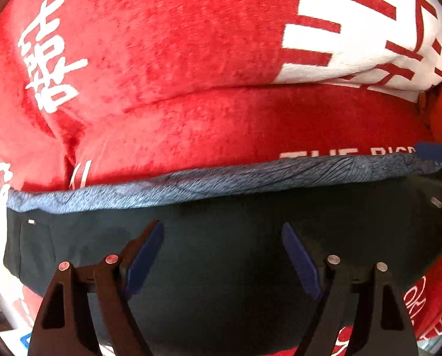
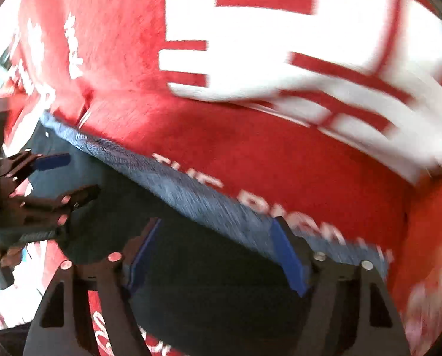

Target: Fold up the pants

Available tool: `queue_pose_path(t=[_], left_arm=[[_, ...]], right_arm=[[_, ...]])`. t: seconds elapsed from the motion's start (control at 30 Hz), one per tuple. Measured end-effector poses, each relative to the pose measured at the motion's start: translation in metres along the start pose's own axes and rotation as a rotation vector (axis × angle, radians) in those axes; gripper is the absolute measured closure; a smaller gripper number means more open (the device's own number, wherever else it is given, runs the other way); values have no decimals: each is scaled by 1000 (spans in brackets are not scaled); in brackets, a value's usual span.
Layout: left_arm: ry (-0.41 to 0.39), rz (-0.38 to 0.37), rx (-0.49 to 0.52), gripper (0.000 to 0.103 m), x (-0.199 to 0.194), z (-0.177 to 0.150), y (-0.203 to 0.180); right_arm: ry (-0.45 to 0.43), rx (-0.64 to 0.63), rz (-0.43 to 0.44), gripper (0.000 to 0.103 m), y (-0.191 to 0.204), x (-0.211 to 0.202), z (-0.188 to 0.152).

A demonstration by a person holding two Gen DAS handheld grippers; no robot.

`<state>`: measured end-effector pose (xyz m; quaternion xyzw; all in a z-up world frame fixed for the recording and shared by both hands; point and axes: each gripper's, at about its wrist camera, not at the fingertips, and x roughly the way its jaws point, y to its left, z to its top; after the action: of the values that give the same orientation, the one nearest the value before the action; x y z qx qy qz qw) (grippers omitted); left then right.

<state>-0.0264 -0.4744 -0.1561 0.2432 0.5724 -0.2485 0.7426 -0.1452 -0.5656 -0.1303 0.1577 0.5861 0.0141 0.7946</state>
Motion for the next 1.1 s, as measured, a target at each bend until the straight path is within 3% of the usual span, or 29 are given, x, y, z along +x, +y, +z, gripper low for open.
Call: queue_pose_path(t=[0.03, 0.07, 0.1, 0.13, 0.23, 0.4, 0.47, 0.57, 0.67, 0.7, 0.83, 0.93, 1.03, 1.1], left_arm=[[1, 2, -7, 20, 0, -2, 1], [4, 5, -15, 20, 1, -5, 4], [8, 9, -23, 20, 3, -9, 7], [14, 10, -33, 20, 4, -13, 8], [26, 6, -63, 20, 11, -18, 16], [68, 12, -131, 20, 27, -13, 33], [15, 26, -134, 20, 17, -6, 44], [-15, 91, -122, 20, 18, 4, 61], [37, 139, -157, 19, 47, 10, 90], [38, 128, -190, 2, 57, 11, 104], [63, 101, -331, 0, 74, 22, 148], [70, 157, -360, 0, 70, 26, 162], [66, 169, -322, 0, 53, 21, 164], [60, 178, -280, 0, 40, 13, 166]], right_arm=[[34, -31, 21, 29, 4, 14, 9], [65, -52, 26, 37, 8, 23, 10], [117, -83, 24, 72, 13, 37, 12], [158, -98, 25, 81, 16, 45, 11], [159, -83, 23, 89, 14, 46, 24], [162, -31, 3, 87, 7, 49, 33], [122, 20, 20, 81, 2, 32, 27], [74, 129, 20, 80, -17, 2, -2], [83, 241, -19, 79, -40, -9, -35], [100, 279, -42, 79, -50, -7, -49], [18, 422, 35, 79, -77, -17, -80], [1, 477, 46, 77, -83, -21, -85], [16, 488, 32, 52, -76, -35, -86], [-14, 491, 89, 47, -52, -33, -84]])
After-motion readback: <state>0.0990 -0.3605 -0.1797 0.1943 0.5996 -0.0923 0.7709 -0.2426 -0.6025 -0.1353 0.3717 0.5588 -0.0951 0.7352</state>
